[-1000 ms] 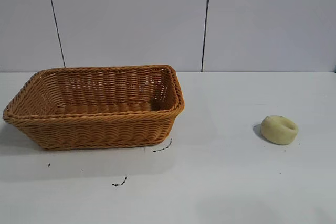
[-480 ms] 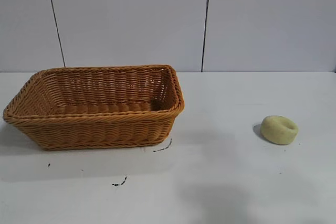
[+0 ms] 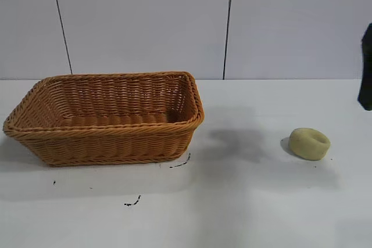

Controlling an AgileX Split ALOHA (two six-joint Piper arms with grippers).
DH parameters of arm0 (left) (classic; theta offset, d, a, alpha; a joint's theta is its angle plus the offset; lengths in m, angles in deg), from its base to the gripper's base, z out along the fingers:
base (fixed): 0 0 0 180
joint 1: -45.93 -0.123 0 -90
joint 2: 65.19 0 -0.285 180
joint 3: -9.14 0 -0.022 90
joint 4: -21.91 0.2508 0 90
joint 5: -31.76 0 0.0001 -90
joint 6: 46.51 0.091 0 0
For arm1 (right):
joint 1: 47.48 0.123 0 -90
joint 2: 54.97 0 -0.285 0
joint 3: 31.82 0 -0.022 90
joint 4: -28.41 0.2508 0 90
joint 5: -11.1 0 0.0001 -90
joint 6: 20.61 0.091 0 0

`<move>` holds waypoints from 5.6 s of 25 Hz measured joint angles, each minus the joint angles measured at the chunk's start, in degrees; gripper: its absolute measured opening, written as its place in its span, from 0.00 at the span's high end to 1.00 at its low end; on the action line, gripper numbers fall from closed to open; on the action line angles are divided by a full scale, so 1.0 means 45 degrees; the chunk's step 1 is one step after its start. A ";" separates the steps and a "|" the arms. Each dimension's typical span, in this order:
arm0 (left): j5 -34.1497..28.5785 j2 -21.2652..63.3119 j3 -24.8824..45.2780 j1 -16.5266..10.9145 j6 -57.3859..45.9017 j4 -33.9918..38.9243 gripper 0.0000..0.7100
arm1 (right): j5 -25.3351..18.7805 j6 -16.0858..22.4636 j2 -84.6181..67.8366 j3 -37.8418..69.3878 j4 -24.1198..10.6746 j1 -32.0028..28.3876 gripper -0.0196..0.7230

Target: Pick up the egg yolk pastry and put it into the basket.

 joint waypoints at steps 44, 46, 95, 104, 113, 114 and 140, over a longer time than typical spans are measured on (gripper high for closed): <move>0.0000 0.0000 0.0000 0.0000 0.0000 0.0000 0.02 | 0.2089 0.0004 0.4123 -0.1658 -0.0070 0.0793 0.53; 0.0000 0.0000 0.0000 0.0000 0.0000 0.0000 0.02 | 0.2065 0.0004 0.4123 -0.1658 -0.0070 0.0793 0.65; 0.0000 0.0000 0.0000 0.0000 0.0000 0.0000 0.02 | -0.1087 0.0772 0.9206 -1.3447 -0.0511 0.7994 0.71; 0.0000 0.0000 0.0000 0.0000 0.0000 0.0000 0.02 | -0.0926 0.0628 0.9138 -1.3447 -0.0389 0.7994 0.09; 0.0000 0.0000 0.0000 0.0000 0.0000 0.0000 0.02 | -0.1707 0.0773 0.7141 -1.3642 -0.0699 0.6933 0.05; 0.0000 0.0000 0.0000 0.0000 0.0000 0.0000 0.02 | -0.1802 0.0773 0.7012 -1.3642 -0.0699 0.6681 0.04; 0.0000 0.0000 0.0000 0.0000 0.0000 0.0000 0.02 | -0.3911 0.0799 0.6817 -1.3581 -0.0522 0.0205 0.04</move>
